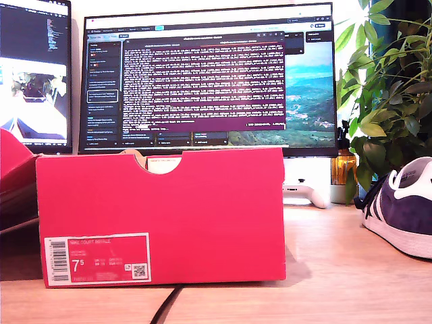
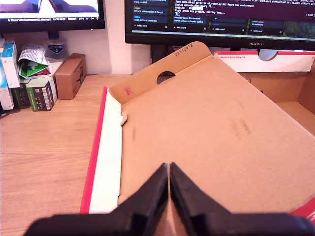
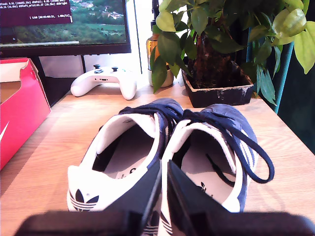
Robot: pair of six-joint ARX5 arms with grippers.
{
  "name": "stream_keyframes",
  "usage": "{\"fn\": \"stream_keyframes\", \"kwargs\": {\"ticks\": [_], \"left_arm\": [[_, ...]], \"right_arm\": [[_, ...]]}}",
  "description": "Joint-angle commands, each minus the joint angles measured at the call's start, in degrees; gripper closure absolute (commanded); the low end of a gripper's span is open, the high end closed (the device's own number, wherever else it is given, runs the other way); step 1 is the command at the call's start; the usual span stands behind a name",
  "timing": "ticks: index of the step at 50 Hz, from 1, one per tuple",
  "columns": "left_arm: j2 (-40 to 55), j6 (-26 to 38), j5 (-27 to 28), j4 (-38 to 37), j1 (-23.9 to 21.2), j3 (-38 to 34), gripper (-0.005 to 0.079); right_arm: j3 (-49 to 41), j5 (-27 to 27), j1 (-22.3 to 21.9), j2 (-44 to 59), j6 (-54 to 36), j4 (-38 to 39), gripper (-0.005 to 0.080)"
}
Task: Pack the blue shoes by picking the first shoe and placing it inside the red shoebox, left side, then picking and rotating the second shoe and placing it in the shoebox
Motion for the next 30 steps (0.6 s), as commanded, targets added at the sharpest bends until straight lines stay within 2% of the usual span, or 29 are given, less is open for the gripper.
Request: {"fn": "stream_keyframes", "kwargs": {"ticks": [1,21,29,30], "left_arm": [[-0.4,-0.1,0.2,-1.5,-0.1,-1.5,0.0762],[-0.4,-0.1,0.5,-0.7,-0.1,-1.5,0.0762],[-0.4,-1.4,6.4,4.0,-0.1,-1.5,0.0762],[-0.4,-4.0,7.4,5.0,-0.1,-1.5,0.0762]], "right_arm": [[-0.9,0.0,-0.1,-0.4,0.5,0.5,0.0762],[-0.9,-0.2,-0.1,-0.4,2.6,0.8,0.0762],[-0.9,-2.7,-0.1,-0.4,11.8,7.0,0.0762],[-0.9,-3.1,-0.1,-0.4,12.7,8.0,0.0762]]}}
